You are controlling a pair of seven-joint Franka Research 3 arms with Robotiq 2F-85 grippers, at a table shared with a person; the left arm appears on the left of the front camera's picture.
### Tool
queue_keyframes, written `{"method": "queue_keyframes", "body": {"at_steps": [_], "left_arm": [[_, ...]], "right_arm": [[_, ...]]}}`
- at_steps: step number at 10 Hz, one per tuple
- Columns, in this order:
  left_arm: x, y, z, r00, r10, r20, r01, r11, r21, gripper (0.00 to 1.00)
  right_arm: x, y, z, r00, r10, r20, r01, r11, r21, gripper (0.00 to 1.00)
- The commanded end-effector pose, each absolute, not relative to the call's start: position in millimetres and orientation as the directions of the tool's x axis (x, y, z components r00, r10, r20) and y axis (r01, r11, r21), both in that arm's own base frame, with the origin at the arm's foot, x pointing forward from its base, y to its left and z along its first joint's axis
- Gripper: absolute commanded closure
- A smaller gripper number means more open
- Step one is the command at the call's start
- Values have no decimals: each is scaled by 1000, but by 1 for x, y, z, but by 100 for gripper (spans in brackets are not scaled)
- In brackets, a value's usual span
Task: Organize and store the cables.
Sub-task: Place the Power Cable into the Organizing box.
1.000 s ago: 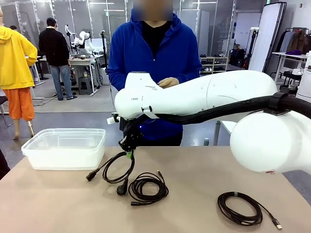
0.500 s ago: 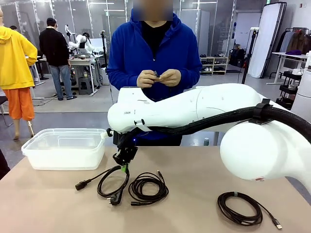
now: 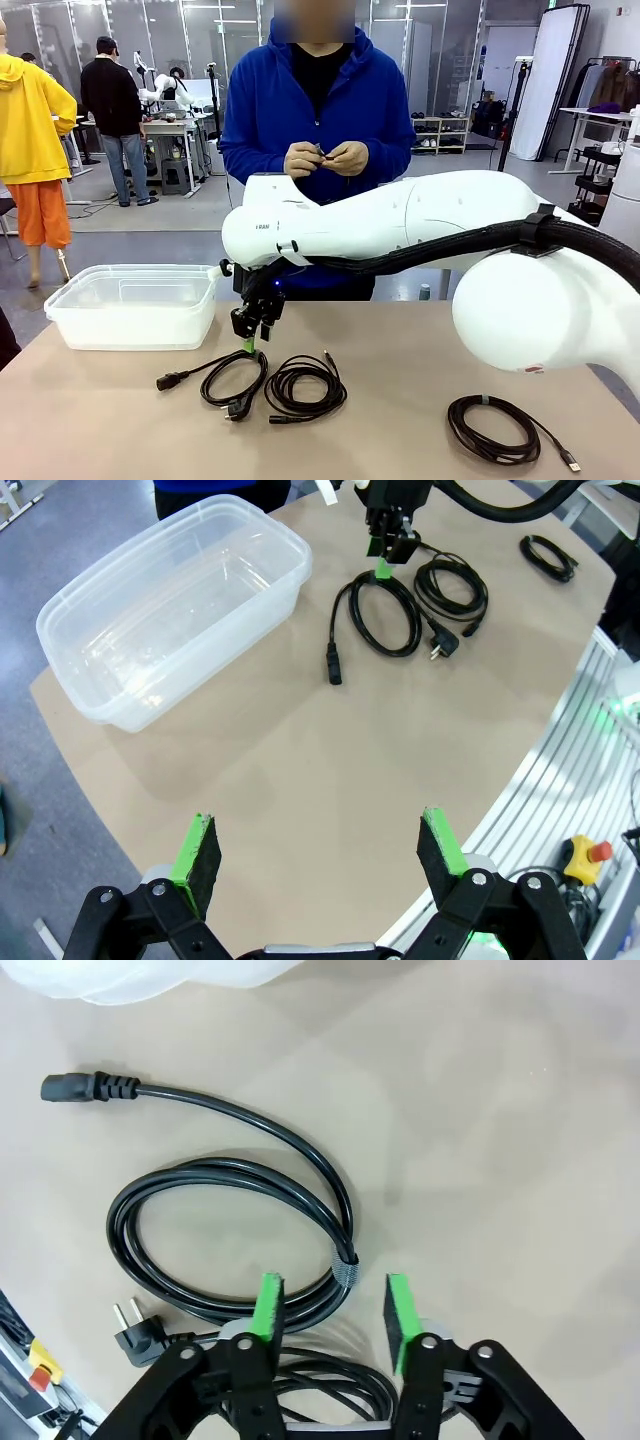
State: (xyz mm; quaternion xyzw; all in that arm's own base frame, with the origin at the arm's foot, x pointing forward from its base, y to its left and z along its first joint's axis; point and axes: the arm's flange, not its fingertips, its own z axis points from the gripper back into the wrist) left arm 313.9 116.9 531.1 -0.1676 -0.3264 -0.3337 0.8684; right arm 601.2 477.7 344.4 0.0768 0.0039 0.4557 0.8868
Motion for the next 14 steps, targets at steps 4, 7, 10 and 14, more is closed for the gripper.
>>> {"method": "queue_keyframes", "body": {"at_steps": [4,7,10,14], "left_arm": [[314,119,531,549,-474,688,705,705,-76,0],[314,119,531,549,-474,688,705,705,-76,0],[314,119,531,549,-474,688,705,705,-76,0],[314,119,531,549,-474,688,705,705,-76,0]], "right_arm": [[596,406,398,571,807,150,-821,564,88,0],[586,344,411,537,813,224,-841,536,71,0],[571,269,430,541,777,321,-833,547,81,0],[539,175,455,549,692,470,-811,577,97,0]]}}
